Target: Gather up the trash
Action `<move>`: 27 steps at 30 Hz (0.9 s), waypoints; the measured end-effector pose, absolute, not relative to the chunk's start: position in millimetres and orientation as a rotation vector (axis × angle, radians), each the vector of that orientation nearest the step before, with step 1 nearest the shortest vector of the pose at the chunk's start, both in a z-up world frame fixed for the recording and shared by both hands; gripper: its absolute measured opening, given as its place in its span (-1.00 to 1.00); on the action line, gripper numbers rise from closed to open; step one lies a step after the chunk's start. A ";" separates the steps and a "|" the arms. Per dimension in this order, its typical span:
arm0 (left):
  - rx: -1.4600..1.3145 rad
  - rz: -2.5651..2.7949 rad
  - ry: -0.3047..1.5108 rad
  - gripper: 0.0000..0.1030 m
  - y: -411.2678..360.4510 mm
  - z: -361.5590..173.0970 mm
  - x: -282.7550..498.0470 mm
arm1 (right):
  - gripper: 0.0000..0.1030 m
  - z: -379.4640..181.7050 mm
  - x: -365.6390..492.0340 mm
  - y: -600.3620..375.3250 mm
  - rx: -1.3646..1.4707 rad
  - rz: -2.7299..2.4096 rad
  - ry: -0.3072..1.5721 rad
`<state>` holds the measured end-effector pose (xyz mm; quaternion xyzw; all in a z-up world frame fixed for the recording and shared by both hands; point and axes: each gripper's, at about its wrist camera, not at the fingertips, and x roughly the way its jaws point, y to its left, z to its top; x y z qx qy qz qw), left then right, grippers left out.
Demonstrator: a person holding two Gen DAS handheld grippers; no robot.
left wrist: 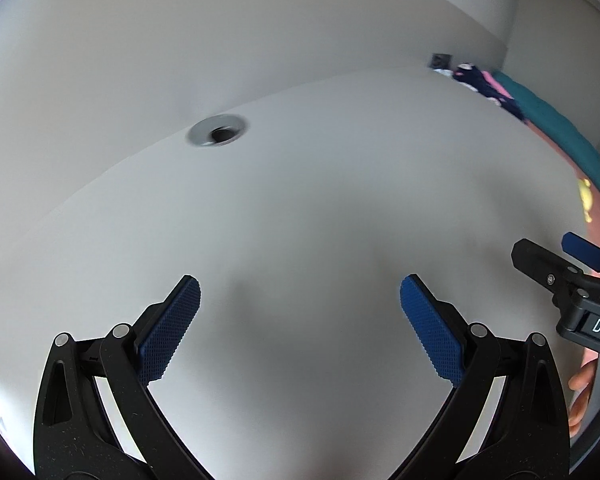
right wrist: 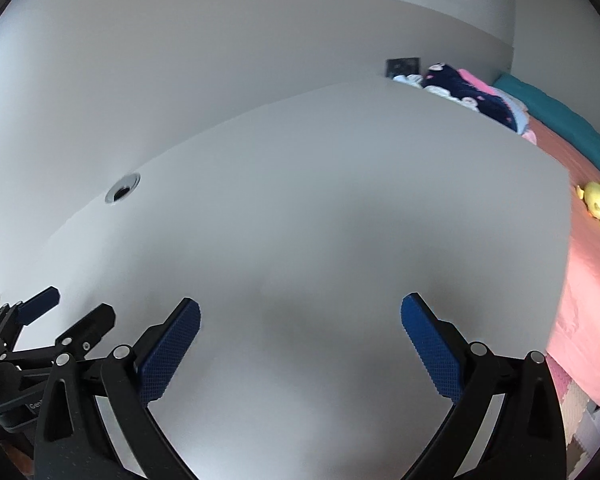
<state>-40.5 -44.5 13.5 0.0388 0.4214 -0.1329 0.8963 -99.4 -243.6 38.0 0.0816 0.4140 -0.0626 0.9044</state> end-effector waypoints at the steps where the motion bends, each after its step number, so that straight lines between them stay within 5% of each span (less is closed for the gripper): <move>1: 0.080 -0.266 0.876 0.88 -39.9 11.8 -39.2 | 0.94 35.5 -97.1 -241.0 0.163 -0.131 0.861; 27: 0.094 -0.198 0.941 0.88 -28.8 -4.2 -28.8 | 0.95 6.0 -77.3 -224.1 0.106 -0.158 0.923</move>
